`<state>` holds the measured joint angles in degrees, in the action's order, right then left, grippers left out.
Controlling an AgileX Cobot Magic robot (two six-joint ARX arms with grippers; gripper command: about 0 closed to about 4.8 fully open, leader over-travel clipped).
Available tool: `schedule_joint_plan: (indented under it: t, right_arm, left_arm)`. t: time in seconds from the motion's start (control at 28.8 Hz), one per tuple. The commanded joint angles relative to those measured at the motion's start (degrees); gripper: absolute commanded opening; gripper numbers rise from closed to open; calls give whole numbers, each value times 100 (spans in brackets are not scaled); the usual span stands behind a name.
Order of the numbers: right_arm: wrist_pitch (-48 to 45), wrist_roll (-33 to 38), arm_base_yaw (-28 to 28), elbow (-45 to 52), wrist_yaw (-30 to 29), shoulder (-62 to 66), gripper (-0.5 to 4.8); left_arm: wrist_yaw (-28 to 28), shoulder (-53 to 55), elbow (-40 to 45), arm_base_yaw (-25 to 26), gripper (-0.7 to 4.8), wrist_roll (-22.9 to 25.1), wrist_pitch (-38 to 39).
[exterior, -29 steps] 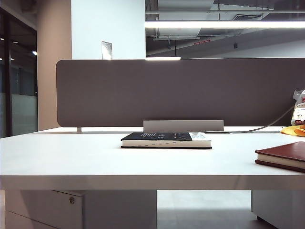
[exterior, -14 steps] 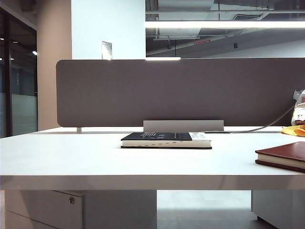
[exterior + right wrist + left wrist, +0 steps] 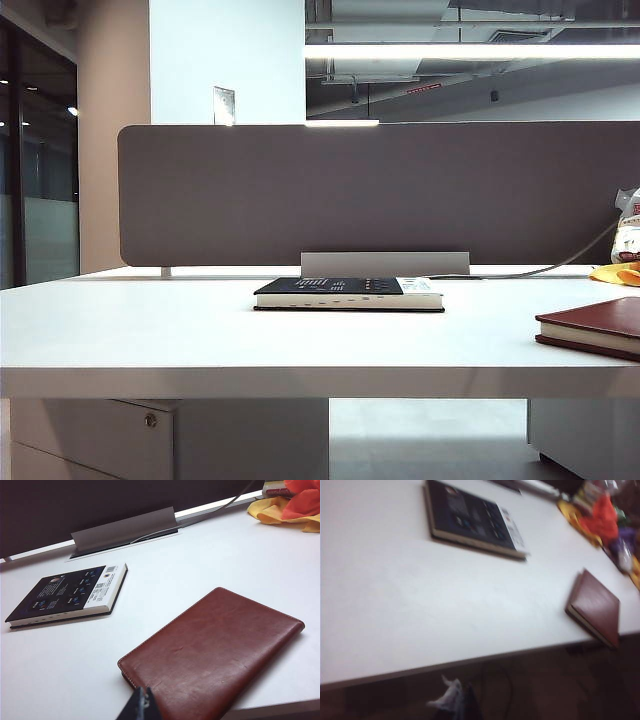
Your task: Pick up the red book and place it on top of the black book.
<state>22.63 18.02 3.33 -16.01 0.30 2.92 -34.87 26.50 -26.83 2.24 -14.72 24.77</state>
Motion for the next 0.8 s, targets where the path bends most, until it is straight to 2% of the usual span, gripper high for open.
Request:
schedule_joint_plan:
  t: [0.03, 0.17, 0.31, 0.8]
  right_arm:
    - [-55, 31, 0, -17, 22, 4, -2]
    - [-37, 166, -2, -17, 20, 4, -2]
    - [26, 251, 0, -17, 20, 4, -2]
    - [136, 544, 0, -9, -2, 13, -2]
  left_arm:
    - [-177, 769, -599, -227, -6, 540, 2]
    - [168, 1576, -1530, -957, -5, 791, 160]
    - [424, 2127, -2159, -1432, -5, 1025, 382]
    - [407, 2575, -2439, -1539, -5, 1141, 330]
